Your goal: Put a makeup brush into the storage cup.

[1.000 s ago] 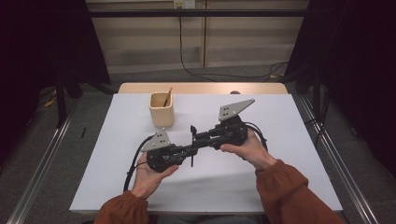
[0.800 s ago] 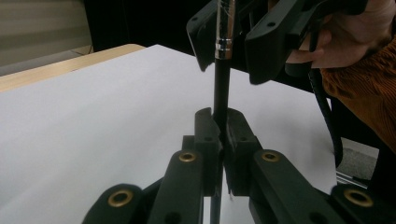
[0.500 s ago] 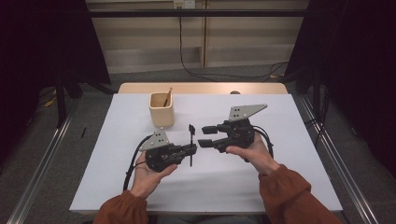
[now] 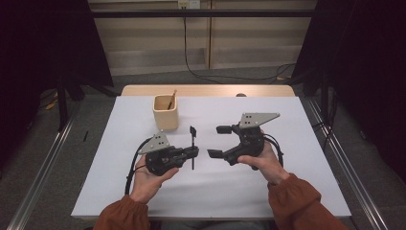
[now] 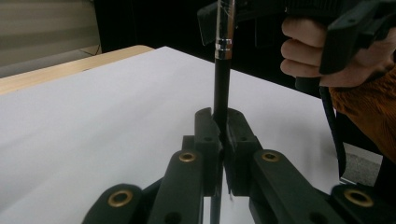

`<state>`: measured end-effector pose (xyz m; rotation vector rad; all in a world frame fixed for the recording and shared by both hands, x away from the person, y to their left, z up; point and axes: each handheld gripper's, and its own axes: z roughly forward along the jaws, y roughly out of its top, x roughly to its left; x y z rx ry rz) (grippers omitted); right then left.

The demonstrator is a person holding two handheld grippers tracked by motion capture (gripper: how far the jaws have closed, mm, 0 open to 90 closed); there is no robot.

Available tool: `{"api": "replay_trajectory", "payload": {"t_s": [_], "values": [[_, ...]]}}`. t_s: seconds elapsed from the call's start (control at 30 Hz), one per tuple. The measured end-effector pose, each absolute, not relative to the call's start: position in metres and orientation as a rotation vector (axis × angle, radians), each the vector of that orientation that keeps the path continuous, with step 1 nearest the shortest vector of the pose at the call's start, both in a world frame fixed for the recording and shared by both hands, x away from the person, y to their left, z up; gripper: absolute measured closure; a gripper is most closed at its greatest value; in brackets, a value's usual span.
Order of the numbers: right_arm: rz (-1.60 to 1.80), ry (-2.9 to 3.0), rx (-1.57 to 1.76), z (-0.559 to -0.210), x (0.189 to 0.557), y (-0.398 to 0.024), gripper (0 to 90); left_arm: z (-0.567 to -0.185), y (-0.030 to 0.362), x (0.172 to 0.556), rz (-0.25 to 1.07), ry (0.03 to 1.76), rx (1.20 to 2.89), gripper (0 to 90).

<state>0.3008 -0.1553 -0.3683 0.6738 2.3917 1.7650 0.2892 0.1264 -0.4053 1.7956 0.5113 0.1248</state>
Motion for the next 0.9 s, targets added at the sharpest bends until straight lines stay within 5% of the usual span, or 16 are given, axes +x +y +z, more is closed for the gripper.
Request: {"api": "replay_trajectory", "payload": {"t_s": [0.33, 0.9], "values": [[1.758, 2.351, 0.726, -0.372, 0.295, -0.171, 0.0, -0.403, 0.131, 0.288, 0.122, 0.519, 1.798, 85.6], [1.640, 2.224, 0.843, -0.389, 0.273, -0.210, 1.5, -0.396, 0.149, 0.294, 0.141, 0.556, 1.780, 85.7]]}}
